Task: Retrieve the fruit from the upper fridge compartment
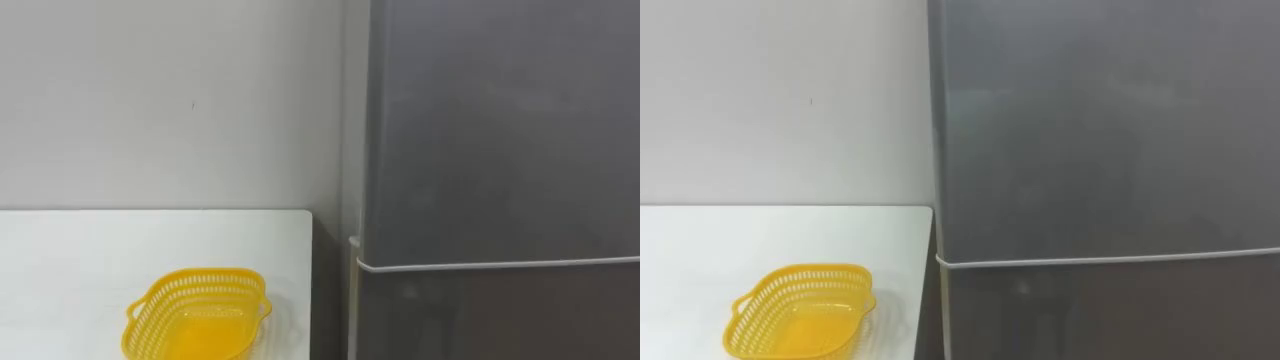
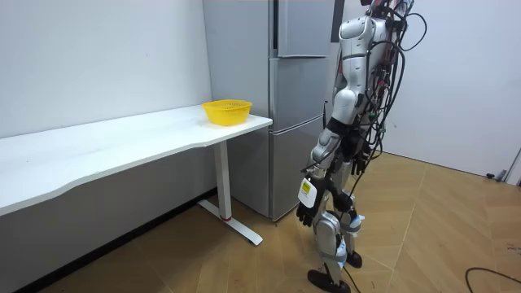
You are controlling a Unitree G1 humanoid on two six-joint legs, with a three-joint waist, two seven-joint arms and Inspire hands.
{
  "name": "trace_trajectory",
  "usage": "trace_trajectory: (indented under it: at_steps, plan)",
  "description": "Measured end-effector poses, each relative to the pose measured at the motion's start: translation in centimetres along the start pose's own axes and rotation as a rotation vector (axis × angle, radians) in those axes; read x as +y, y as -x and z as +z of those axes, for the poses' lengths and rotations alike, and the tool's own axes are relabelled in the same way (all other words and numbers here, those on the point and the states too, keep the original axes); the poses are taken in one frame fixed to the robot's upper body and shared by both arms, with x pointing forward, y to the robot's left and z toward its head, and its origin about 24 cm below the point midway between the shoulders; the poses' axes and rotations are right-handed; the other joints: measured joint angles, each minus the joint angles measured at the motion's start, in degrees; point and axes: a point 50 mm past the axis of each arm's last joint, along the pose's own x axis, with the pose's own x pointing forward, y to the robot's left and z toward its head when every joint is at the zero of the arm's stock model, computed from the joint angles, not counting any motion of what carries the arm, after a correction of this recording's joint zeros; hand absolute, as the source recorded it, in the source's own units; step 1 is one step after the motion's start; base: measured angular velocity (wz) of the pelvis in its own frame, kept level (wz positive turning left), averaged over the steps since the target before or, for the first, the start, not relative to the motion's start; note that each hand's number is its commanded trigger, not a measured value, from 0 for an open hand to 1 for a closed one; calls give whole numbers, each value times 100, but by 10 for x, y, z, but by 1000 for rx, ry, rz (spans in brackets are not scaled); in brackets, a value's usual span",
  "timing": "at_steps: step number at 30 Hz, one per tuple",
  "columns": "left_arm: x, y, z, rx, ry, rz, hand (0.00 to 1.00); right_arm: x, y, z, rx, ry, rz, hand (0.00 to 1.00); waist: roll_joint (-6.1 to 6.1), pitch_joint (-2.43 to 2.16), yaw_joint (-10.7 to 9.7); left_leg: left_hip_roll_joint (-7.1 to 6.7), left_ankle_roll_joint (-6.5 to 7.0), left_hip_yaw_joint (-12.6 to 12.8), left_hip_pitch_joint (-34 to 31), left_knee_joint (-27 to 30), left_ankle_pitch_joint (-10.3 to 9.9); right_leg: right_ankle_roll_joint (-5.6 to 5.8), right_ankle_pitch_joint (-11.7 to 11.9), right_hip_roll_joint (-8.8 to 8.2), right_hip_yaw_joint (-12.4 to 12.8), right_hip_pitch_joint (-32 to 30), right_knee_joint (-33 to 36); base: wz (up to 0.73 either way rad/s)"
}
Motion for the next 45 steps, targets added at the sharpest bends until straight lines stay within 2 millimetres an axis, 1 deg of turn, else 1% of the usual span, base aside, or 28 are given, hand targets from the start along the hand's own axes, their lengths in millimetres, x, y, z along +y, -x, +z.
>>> trace_trajectory:
  at_steps: [14, 20, 25, 26, 29, 32, 34, 35, 36, 37, 39, 41, 43, 44, 45]
  plan:
    - [1, 0, -1, 3, 1, -4, 0, 0, 0, -3, 21, -11, 6, 0, 25, 5, -4, -1, 0, 0, 48, -42, 0, 0, 0, 1, 8, 28, -7, 0]
    - [2, -1, -1, 12, 46, 19, 0, 2, -1, -7, 48, -37, 14, 0, 23, 5, -18, 0, 0, -5, 85, -42, 0, 0, -1, 3, 26, 59, -5, 0]
    - [7, -1, -7, 17, 261, 61, 0, 2, -1, -10, 60, -93, 14, 0, 42, 5, -6, 0, 0, -4, 107, -42, 0, -1, 1, 0, 25, 72, 9, 0]
    - [8, 0, -8, 19, 279, 68, 0, 2, -1, -10, 60, -95, 12, 0, 45, 6, -7, 0, 0, -4, 105, -43, 0, -1, 1, 0, 20, 71, 9, 3]
    - [13, 0, -14, 31, 408, 125, 0, 0, 0, -10, 60, -109, 2, 0, 52, 5, -1, 0, 0, -5, 96, -42, 0, -1, 1, -18, -5, 66, 8, 3]
    - [19, 2, -20, 45, 580, 203, 0, -3, 0, -9, 57, -132, -12, 0, 61, 0, 17, 3, 0, -6, 108, -49, 0, -1, 2, 2, 0, 68, 14, 0]
    - [31, 4, -19, 28, 761, 286, 0, -4, 0, -7, 52, -132, -29, 0, 65, 1, 20, 4, 0, -8, 106, -49, 0, -2, 3, 1, -4, 69, 19, 0]
    - [34, 5, -18, 15, 808, 310, 0, -5, 0, -7, 52, -134, -32, 0, 69, 1, 21, 4, 0, -11, 104, -49, 0, -3, 3, -1, -11, 70, 21, 0]
    - [42, 7, -16, -11, 888, 360, 0, -6, 0, -7, 49, -148, -40, 0, 75, -1, 21, 3, 0, -15, 104, -49, 0, -3, 4, -10, -13, 72, 24, 0]
    - [47, 8, -15, -27, 925, 386, 0, -7, 0, -7, 46, -157, -43, 0, 75, 0, 21, 3, 0, -15, 104, -49, 0, -3, 4, -13, -14, 72, 26, 0]
    - [64, 14, -8, -98, 1074, 486, 0, -9, 0, -7, 40, -163, -56, 0, 73, 1, 68, 3, 0, -23, 109, -68, 0, -3, 4, -18, -10, 66, 29, 0]
    - [73, 18, 0, -141, 1158, 537, 0, -8, 0, -9, 41, -164, -57, 0, 82, -2, 153, 0, 0, -17, 114, -77, 0, 1, 6, -6, 2, 62, 31, -2]
    - [88, 26, 10, -199, 1228, 611, 0, -7, 0, -12, 38, -165, -56, 0, 119, -23, 293, 1, 0, -2, 119, -82, 0, 6, 17, 5, 27, 49, 19, -6]
    - [93, 29, 12, -220, 1252, 639, 0, -7, 0, -13, 35, -171, -58, 0, 111, -20, 311, 2, 0, -2, 116, -82, 0, 6, 21, 5, 30, 48, 10, 0]
    - [104, 39, 18, -274, 1292, 707, 0, -9, 0, -13, 25, -192, -67, 0, 113, -22, 317, 2, 0, -8, 107, -83, 0, 9, 24, 9, 16, 48, 1, 8]
